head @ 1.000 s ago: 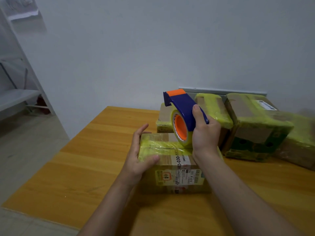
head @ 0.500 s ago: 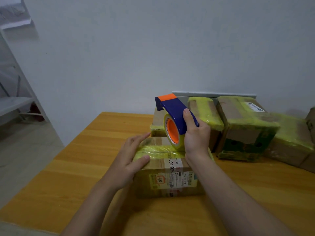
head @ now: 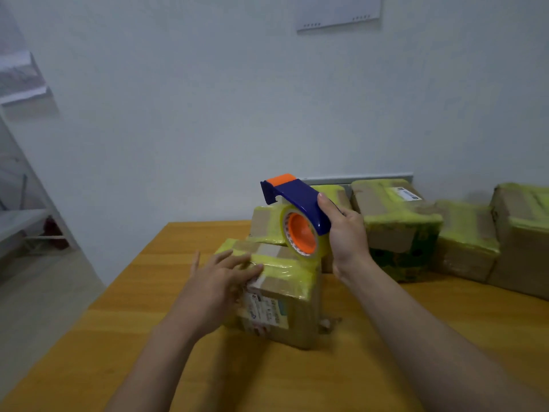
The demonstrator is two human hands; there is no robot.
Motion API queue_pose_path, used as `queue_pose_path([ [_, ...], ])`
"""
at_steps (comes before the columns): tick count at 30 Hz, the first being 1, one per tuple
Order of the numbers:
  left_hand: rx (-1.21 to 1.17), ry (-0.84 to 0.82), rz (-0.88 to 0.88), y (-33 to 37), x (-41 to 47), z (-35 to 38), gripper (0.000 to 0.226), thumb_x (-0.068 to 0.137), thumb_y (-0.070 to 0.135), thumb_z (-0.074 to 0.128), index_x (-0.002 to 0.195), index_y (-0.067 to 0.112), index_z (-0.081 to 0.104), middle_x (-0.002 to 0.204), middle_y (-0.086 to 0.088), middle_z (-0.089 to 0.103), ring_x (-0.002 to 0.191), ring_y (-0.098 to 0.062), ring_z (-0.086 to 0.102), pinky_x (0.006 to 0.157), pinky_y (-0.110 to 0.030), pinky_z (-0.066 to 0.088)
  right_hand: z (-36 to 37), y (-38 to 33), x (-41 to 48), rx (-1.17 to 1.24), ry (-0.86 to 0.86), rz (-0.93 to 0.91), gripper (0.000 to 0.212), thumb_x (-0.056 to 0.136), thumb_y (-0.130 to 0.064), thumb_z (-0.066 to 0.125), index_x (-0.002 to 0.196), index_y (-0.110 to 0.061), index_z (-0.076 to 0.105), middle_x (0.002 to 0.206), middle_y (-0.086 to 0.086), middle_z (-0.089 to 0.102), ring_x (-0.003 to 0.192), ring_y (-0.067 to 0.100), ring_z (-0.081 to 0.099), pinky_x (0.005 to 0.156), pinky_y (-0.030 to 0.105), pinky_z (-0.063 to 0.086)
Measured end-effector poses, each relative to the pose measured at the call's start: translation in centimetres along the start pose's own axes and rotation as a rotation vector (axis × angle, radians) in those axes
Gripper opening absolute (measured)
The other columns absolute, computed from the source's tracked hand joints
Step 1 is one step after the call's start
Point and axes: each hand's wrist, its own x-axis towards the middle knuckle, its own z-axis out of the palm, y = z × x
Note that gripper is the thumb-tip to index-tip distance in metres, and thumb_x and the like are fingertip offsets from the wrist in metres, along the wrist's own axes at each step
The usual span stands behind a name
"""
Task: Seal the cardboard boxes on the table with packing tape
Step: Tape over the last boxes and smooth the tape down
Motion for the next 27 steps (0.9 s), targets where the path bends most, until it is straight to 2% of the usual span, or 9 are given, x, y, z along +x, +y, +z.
queue_pose_path([
  [3,-0.066,0.233,-0.153,0.4,0.2,-0.2,0.054,0.091,0.010,0.059,0.122,0.053,0.069,0.146,0.017,0.057,0.136,-0.017,0.044,0.111,-0.048,0.028,-1.4,-0.6,-0.4,-0.069,-0.046,-0.005,0.035,0.098,-0.040,0.061,0.098,-0.010,0.077,0.083,0.003,0.077,0.074,0.009,0.069,0.065,0.019,0.053],
  [5,-0.215,0.324,-0.147,2.2,-0.3,0.2,0.031,0.092,0.029,0.060,0.113,0.047,0.073,0.139,0.019,0.061,0.130,-0.015,0.048,0.104,-0.044,0.032,-2.0,-0.3,-0.7,-0.113,-0.076,-0.002,0.034,0.098,-0.041,0.060,0.099,-0.012,0.077,0.083,0.003,0.077,0.074,0.009,0.070,0.063,0.018,0.054],
  [8,-0.283,0.204,-0.095,5.7,-1.3,1.3,0.058,0.082,0.078,0.045,0.132,0.052,0.060,0.147,0.024,0.047,0.141,-0.010,0.037,0.121,-0.052,0.021,-2.5,0.1,-0.9,-0.151,-0.093,0.020,0.033,0.098,-0.041,0.060,0.098,-0.012,0.076,0.080,0.000,0.077,0.075,0.011,0.070,0.064,0.021,0.054],
  [10,-0.182,0.148,-0.089,6.1,-1.3,2.3,0.071,0.077,0.089,0.050,0.140,0.055,0.051,0.154,0.026,0.038,0.147,-0.008,0.028,0.126,-0.056,0.006,-2.7,0.3,-0.9,-0.149,-0.106,0.024,0.033,0.097,-0.040,0.061,0.099,-0.011,0.076,0.084,0.003,0.077,0.079,0.015,0.071,0.068,0.025,0.054],
  [14,-0.359,0.131,-0.094,3.3,-1.1,1.5,0.052,0.084,0.051,0.078,0.132,0.050,0.060,0.153,0.024,0.044,0.149,-0.008,0.031,0.127,-0.058,0.006,-3.4,0.3,-0.9,-0.140,-0.139,0.022,0.031,0.098,-0.036,0.062,0.089,-0.011,0.078,0.087,0.013,0.076,0.084,0.027,0.070,0.077,0.038,0.054],
  [17,-0.450,0.082,-0.085,0.6,-1.5,0.5,0.052,0.085,0.026,0.083,0.129,0.045,0.063,0.154,0.024,0.044,0.153,-0.002,0.022,0.127,-0.042,0.001,-3.4,-0.1,-0.8,-0.179,-0.203,0.026,0.037,0.097,-0.035,0.062,0.090,-0.001,0.076,0.089,0.022,0.074,0.084,0.034,0.068,0.078,0.041,0.053],
  [19,-0.445,0.054,-0.059,-1.0,-1.8,0.2,0.052,0.088,0.025,0.080,0.133,0.045,0.062,0.154,0.027,0.042,0.152,0.003,0.018,0.128,-0.038,0.005,-3.0,-0.1,-0.7,-0.198,-0.258,0.024,0.040,0.096,-0.035,0.062,0.092,0.004,0.073,0.088,0.023,0.073,0.078,0.032,0.067,0.073,0.037,0.052],
  [23,-0.679,0.126,-0.043,-2.0,-1.8,1.1,0.038,0.084,0.051,0.075,0.121,0.048,0.073,0.143,0.033,0.054,0.142,0.018,0.027,0.111,-0.015,0.029,-2.2,0.5,-0.4,-0.195,-0.337,0.035,0.043,0.095,-0.033,0.062,0.091,0.009,0.070,0.075,0.014,0.072,0.065,0.023,0.065,0.060,0.027,0.052],
  [27,-0.766,0.344,-0.063,-1.9,-1.9,3.9,0.030,0.083,0.034,0.083,0.112,0.040,0.079,0.131,0.026,0.067,0.141,0.006,0.041,0.115,-0.029,0.039,-1.8,1.3,-0.1,-0.175,-0.397,0.072,0.040,0.093,-0.032,0.065,0.090,0.007,0.071,0.073,0.011,0.072,0.062,0.020,0.066,0.056,0.021,0.053],
])
